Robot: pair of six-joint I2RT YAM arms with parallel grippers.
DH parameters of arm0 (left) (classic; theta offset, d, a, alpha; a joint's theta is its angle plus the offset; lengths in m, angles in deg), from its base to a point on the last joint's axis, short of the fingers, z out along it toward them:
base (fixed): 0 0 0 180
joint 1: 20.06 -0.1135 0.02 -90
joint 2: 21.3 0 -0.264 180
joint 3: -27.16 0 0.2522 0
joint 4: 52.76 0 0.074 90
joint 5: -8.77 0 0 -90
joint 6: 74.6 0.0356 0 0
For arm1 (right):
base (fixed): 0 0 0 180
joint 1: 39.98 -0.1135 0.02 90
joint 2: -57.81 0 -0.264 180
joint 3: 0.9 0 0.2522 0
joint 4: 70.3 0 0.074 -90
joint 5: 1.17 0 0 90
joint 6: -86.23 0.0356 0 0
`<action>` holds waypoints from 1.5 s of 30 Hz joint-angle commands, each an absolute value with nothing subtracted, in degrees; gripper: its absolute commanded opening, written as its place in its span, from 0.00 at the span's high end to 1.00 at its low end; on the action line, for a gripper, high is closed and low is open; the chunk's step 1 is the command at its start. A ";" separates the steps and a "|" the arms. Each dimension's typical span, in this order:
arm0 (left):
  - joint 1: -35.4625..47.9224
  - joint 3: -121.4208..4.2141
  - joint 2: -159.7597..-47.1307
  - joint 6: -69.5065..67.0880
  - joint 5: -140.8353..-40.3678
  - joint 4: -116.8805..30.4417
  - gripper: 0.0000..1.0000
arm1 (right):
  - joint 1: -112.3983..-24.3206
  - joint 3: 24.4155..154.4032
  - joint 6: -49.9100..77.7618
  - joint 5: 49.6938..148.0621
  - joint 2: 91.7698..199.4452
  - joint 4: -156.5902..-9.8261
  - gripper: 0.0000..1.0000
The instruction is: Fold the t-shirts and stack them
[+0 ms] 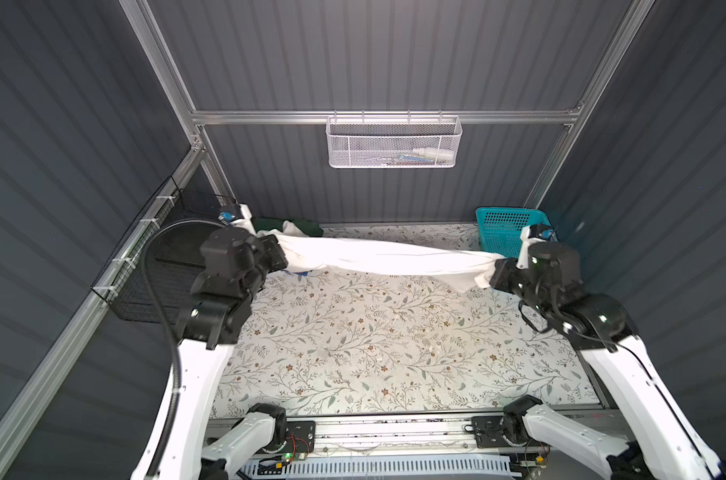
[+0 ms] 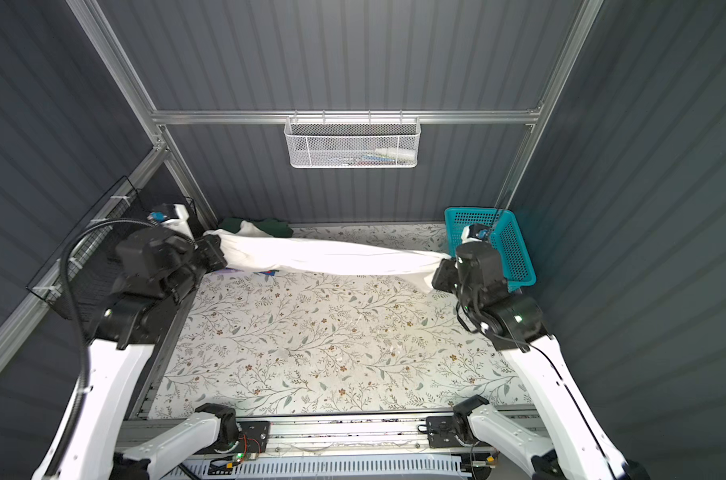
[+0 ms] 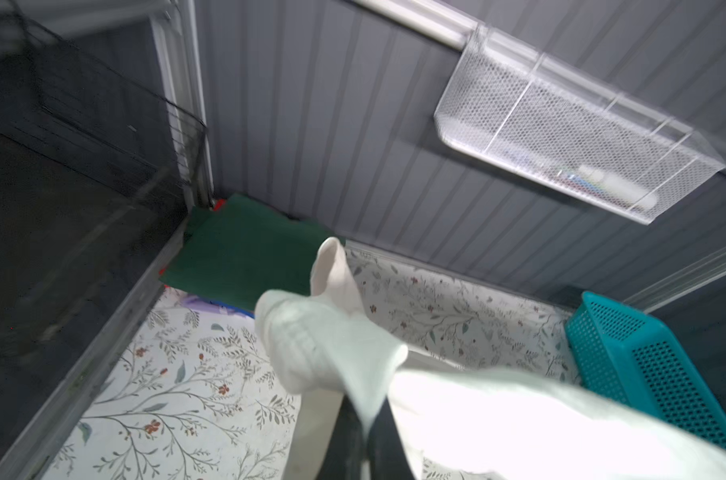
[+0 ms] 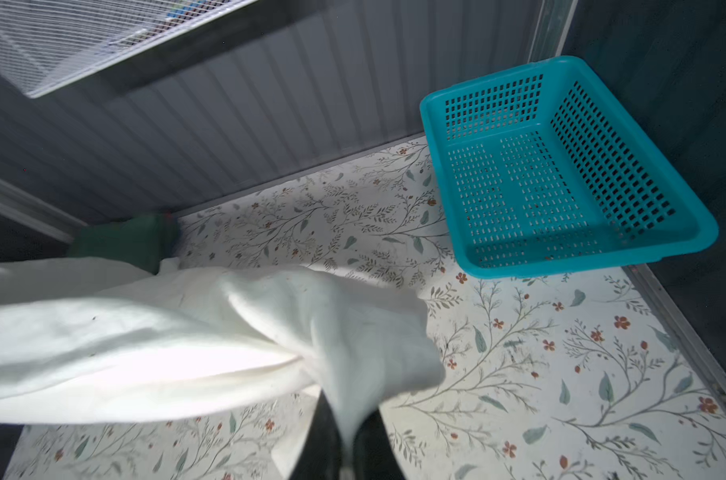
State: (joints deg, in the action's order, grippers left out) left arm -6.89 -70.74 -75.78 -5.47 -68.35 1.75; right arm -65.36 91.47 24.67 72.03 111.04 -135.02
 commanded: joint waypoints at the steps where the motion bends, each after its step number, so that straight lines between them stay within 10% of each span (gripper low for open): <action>1: -7.05 -75.69 -71.82 -2.76 -64.56 8.43 1.00 | -67.58 96.44 24.37 69.00 108.86 -146.99 1.00; 9: -7.05 -85.18 -77.68 -1.83 -69.73 13.45 1.00 | -67.57 103.43 22.54 68.74 113.63 -151.79 1.00; 19: -7.05 -68.50 -91.53 -5.36 -73.46 -2.84 1.00 | -62.04 91.84 19.30 76.02 127.70 -137.60 0.98; 27: -7.64 -64.96 -115.58 -3.72 -70.39 -15.89 1.00 | -54.41 90.66 17.16 79.45 151.68 -124.08 0.99; 31: -9.54 -76.60 -129.38 -3.00 -72.99 -15.31 1.00 | -52.34 102.26 15.80 80.03 167.17 -126.87 0.82; 32: -9.88 -79.02 -132.02 -2.79 -73.80 -16.10 0.88 | -51.95 104.95 15.58 80.96 170.18 -127.18 0.77; 34: -10.25 -85.22 -137.08 -1.86 -75.68 -13.04 0.23 | -51.26 109.57 15.48 82.69 174.49 -128.83 0.42; 36: -10.23 -90.18 -139.19 -0.76 -76.40 -9.56 0.07 | -50.97 112.13 15.97 82.53 175.81 -130.60 0.25; 45: -10.21 -64.21 -118.19 -2.47 -74.31 -18.87 0.00 | -50.87 92.74 20.35 85.09 158.89 -123.23 0.10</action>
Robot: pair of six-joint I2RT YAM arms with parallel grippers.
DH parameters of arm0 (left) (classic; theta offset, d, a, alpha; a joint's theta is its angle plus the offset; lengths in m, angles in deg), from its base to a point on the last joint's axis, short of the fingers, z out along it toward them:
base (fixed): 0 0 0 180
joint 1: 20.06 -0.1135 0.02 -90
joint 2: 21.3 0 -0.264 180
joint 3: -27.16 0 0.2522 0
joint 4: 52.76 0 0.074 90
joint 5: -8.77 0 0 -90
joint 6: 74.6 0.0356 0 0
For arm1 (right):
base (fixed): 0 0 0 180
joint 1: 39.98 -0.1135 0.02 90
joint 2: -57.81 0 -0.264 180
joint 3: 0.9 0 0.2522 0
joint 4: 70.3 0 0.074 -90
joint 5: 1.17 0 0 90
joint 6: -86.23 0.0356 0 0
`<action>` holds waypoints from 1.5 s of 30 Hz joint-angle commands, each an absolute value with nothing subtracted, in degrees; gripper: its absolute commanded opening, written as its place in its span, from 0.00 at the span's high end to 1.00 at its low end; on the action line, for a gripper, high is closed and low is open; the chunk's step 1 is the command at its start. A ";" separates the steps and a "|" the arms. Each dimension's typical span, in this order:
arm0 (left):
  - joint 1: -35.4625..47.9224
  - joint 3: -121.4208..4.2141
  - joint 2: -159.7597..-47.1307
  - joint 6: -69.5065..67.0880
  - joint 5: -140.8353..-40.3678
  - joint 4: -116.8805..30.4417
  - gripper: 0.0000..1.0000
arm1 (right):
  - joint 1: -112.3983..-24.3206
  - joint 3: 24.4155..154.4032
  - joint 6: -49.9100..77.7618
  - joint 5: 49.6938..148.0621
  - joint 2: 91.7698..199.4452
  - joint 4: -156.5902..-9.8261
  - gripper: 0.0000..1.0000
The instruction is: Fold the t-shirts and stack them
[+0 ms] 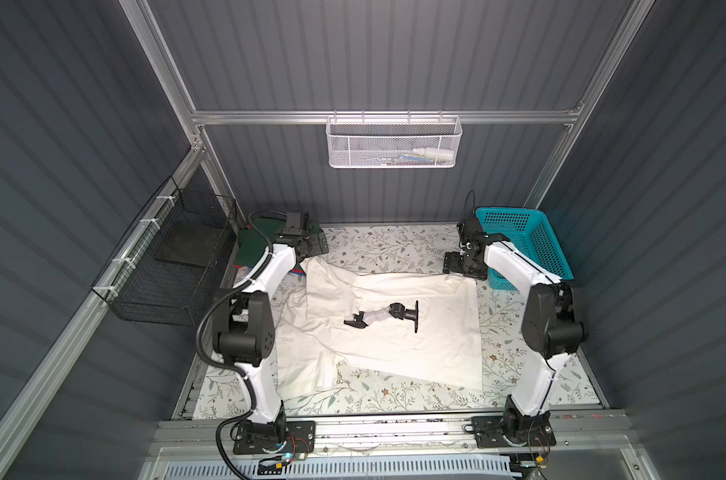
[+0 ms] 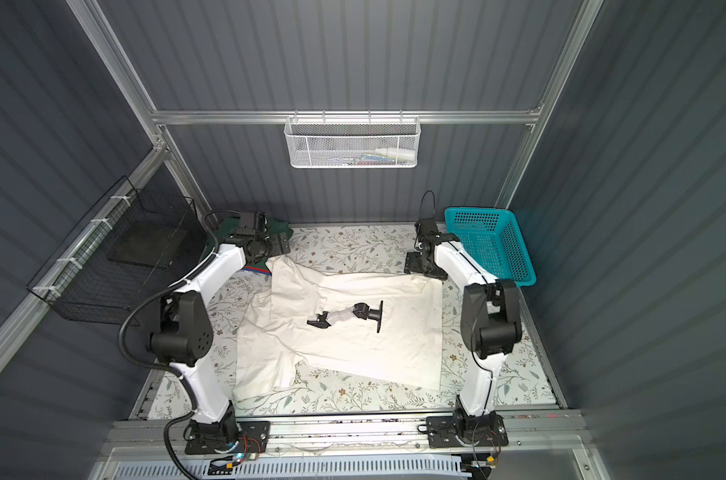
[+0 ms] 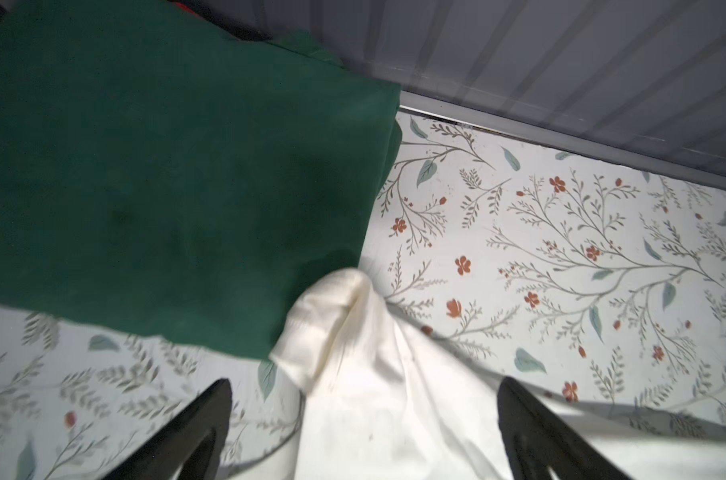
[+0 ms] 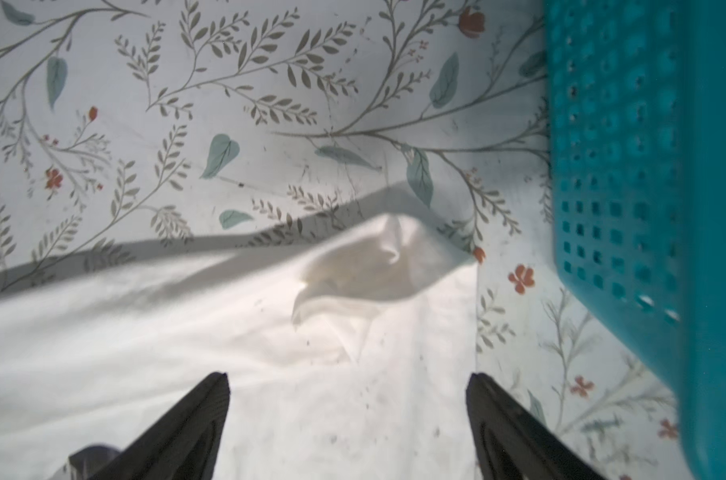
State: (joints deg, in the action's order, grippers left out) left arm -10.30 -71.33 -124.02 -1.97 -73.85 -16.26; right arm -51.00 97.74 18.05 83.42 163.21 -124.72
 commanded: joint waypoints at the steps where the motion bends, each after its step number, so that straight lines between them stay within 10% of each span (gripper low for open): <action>1: -10.16 -60.35 -115.86 -3.20 -75.49 -20.16 0.00 | -50.87 89.22 21.07 85.79 156.67 -121.79 0.11; 22: -10.21 -44.81 -121.01 -9.00 -87.48 -25.87 0.32 | -50.74 88.08 22.53 90.21 166.21 -113.66 0.34; 27: -10.21 -47.01 -124.93 -9.99 -88.36 -26.01 0.52 | -50.46 92.58 21.97 88.95 169.60 -115.40 0.34; 33: -10.15 -49.52 -125.84 -10.79 -88.24 -24.83 1.00 | -50.08 96.44 21.52 87.18 172.10 -117.08 0.33; 45: -10.20 -55.91 -123.87 -11.46 -90.46 -22.46 1.00 | -50.10 100.10 23.76 88.36 176.07 -118.46 0.39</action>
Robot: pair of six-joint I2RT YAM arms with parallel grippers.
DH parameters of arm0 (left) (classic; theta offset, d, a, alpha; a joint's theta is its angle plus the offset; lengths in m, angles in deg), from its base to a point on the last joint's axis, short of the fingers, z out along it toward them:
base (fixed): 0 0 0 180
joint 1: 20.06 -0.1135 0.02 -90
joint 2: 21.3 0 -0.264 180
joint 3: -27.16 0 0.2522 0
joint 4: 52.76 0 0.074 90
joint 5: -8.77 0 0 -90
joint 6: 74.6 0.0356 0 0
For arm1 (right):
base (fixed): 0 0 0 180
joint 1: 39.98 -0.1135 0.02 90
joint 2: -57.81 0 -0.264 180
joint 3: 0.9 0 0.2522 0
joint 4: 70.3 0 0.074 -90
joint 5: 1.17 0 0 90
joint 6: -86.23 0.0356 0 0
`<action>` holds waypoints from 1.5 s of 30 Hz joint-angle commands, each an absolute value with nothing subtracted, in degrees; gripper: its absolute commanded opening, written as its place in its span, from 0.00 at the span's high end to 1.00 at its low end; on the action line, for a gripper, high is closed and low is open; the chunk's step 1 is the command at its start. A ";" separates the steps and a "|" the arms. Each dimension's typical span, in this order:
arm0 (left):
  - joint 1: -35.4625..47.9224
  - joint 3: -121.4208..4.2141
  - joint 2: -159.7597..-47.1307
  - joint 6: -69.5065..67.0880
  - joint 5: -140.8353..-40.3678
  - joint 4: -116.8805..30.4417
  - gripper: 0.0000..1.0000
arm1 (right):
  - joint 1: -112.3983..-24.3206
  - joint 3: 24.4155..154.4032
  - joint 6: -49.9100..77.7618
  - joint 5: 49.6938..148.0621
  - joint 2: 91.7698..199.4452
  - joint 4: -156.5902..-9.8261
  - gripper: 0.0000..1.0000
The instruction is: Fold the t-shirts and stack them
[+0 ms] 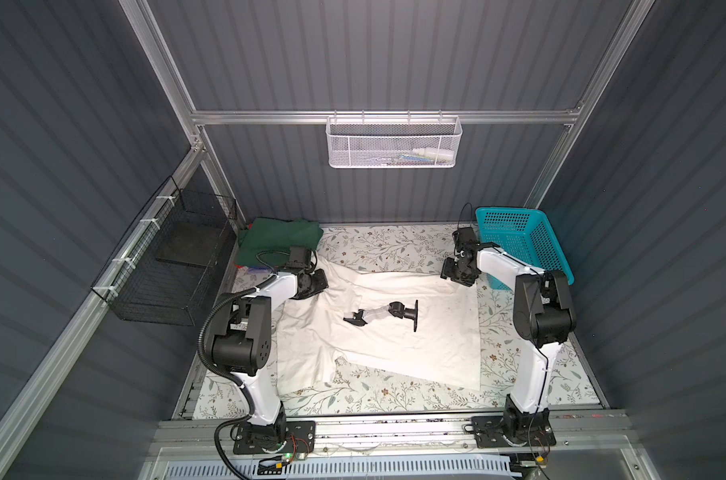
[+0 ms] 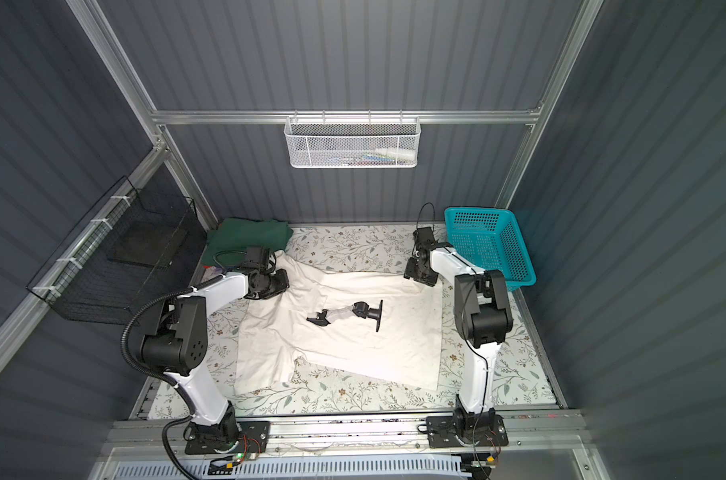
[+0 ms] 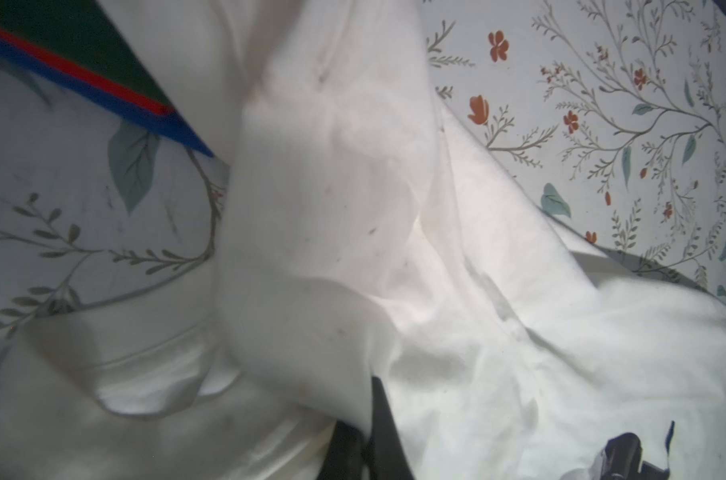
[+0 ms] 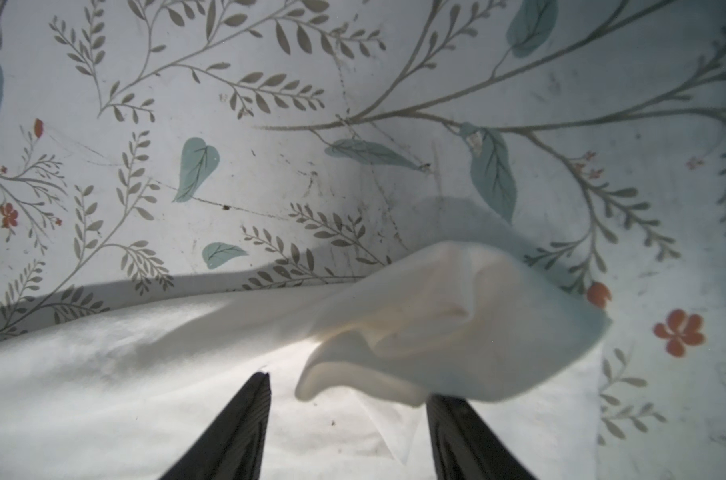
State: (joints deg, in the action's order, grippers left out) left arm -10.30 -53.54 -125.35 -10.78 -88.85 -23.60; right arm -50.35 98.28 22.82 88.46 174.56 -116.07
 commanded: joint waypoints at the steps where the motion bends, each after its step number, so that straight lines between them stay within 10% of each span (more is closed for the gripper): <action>1: -10.19 -56.58 -123.90 -11.41 -90.72 -22.13 1.00 | -50.08 100.80 23.91 87.66 176.68 -119.34 0.39; 11: -10.21 -57.31 -123.56 -10.30 -91.47 -20.23 0.88 | -50.09 102.99 24.75 83.37 177.92 -121.23 0.45; 26: -10.16 -56.85 -123.25 -9.48 -90.74 -18.95 0.74 | -50.08 105.03 23.97 81.52 178.76 -122.83 1.00; 37: -10.17 -56.93 -123.05 -9.83 -90.40 -18.70 1.00 | -50.18 100.90 24.31 82.92 171.99 -121.92 1.00; 45: -10.22 -59.45 -122.81 -10.24 -90.31 -17.74 1.00 | -50.17 99.00 23.92 83.34 167.91 -122.29 1.00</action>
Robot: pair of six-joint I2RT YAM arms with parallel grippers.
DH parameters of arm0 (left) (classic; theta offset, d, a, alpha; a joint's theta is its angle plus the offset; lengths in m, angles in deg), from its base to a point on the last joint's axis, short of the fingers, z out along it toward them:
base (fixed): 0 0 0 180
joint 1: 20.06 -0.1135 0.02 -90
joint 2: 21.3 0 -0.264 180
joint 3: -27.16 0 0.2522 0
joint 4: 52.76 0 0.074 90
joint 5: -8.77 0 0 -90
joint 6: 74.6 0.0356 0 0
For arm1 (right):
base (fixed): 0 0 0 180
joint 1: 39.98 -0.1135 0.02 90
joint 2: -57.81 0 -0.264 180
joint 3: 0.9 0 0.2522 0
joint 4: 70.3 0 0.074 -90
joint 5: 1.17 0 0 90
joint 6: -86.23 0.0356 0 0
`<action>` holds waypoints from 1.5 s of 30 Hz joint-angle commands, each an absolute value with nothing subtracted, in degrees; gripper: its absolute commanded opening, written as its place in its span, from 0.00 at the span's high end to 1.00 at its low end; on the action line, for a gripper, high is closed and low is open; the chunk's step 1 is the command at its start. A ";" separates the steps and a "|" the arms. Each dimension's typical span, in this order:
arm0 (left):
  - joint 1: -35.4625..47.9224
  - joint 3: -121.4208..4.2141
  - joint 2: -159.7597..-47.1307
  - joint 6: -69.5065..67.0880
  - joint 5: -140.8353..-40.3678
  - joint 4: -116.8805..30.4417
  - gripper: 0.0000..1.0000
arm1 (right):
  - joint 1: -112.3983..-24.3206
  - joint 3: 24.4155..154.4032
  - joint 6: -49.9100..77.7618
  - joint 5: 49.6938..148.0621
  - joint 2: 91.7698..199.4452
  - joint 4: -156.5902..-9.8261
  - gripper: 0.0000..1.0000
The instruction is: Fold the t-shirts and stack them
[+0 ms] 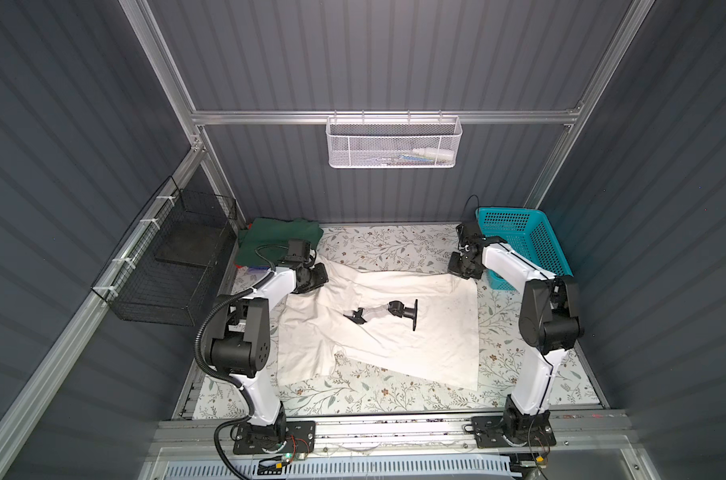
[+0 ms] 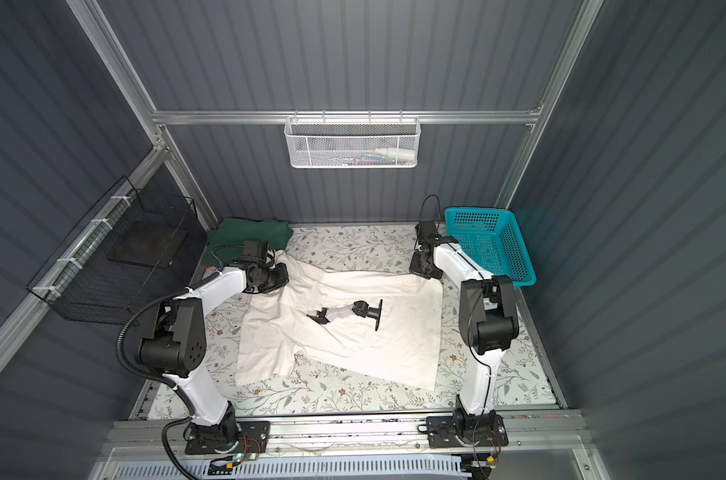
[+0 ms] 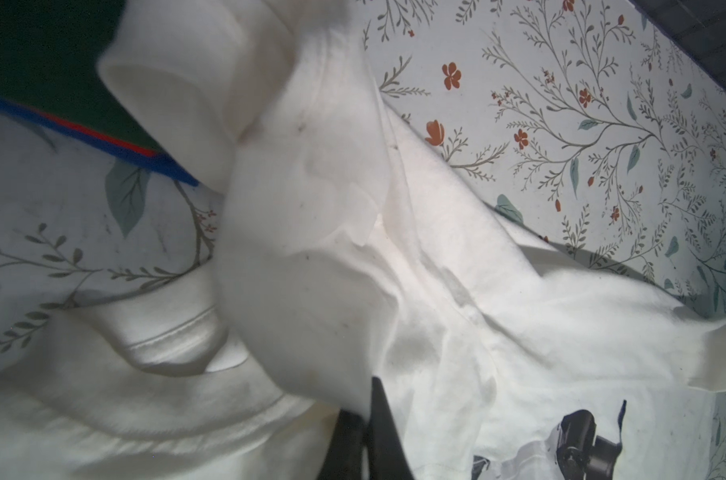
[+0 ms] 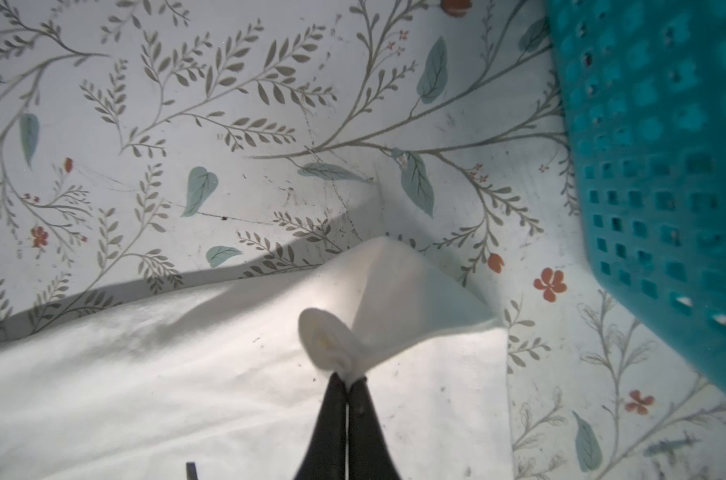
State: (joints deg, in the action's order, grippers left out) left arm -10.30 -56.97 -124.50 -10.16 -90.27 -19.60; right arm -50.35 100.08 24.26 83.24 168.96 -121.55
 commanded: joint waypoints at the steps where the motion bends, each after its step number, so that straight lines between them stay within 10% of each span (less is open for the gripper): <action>1: -10.27 -60.23 -122.77 -10.52 -90.41 -17.83 1.00 | -50.17 98.99 23.72 83.03 167.45 -122.32 1.00; 32: -14.17 -116.68 -158.35 -8.98 -97.20 -15.82 1.00 | -47.29 129.54 18.47 76.58 185.97 -123.30 1.00; 45: -14.17 -95.67 -142.33 -7.80 -96.38 -16.44 1.00 | -46.59 115.45 21.10 77.73 177.49 -120.19 1.00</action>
